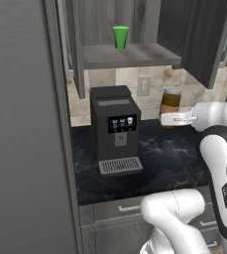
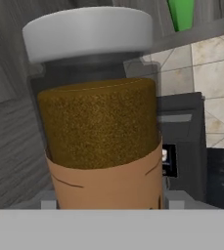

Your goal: Take the cinnamon bottle from the cabinet and place it on the dining table, next to the plate with the cupcake. Then take the chocolate from the dining counter and place it on the cupcake plate.

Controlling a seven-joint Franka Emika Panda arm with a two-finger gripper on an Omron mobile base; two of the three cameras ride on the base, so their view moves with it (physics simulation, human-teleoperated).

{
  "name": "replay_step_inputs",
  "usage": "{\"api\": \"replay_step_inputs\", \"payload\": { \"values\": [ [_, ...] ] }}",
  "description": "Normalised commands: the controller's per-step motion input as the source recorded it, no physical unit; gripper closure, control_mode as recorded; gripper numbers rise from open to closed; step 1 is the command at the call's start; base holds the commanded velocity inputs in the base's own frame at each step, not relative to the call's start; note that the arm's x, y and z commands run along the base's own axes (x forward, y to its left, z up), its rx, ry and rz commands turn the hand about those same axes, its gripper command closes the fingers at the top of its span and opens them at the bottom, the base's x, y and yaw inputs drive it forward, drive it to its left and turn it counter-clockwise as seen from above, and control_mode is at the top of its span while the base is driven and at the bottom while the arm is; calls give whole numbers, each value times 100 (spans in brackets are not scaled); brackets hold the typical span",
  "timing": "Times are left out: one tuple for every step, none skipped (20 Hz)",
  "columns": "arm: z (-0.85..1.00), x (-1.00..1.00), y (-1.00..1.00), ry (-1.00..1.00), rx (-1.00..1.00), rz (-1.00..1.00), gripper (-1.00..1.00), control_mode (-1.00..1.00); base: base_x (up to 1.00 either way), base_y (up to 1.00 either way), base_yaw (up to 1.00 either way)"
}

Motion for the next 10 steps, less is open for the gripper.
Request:
{"api": "replay_step_inputs", "payload": {
  "values": [
    [-4, -23, 0, 0, 0, 0, 100, -100, 0, 0, 0],
    [0, 0, 0, 0, 0, 0, 100, 100, -33, 0, 0],
    [0, 0, 0, 0, 0, 0, 100, 100, -40, 0, 0],
    [0, 0, 0, 0, 0, 0, 100, 100, -49, 0, 0],
    [0, 0, 0, 0, 0, 0, 100, 100, -56, 0, 0],
    [0, 0, 0, 0, 0, 0, 100, 100, -62, 0, 0],
    [0, 0, 0, 0, 0, 0, 100, 100, -69, 0, 0],
    [0, 0, 0, 0, 0, 0, 100, 100, -72, 0, 0],
    [0, 0, 0, 0, 0, 0, 100, 100, -75, 0, -4],
    [0, 0, 0, 0, 0, 0, 100, 100, -78, -3, -11]
  ]
}}
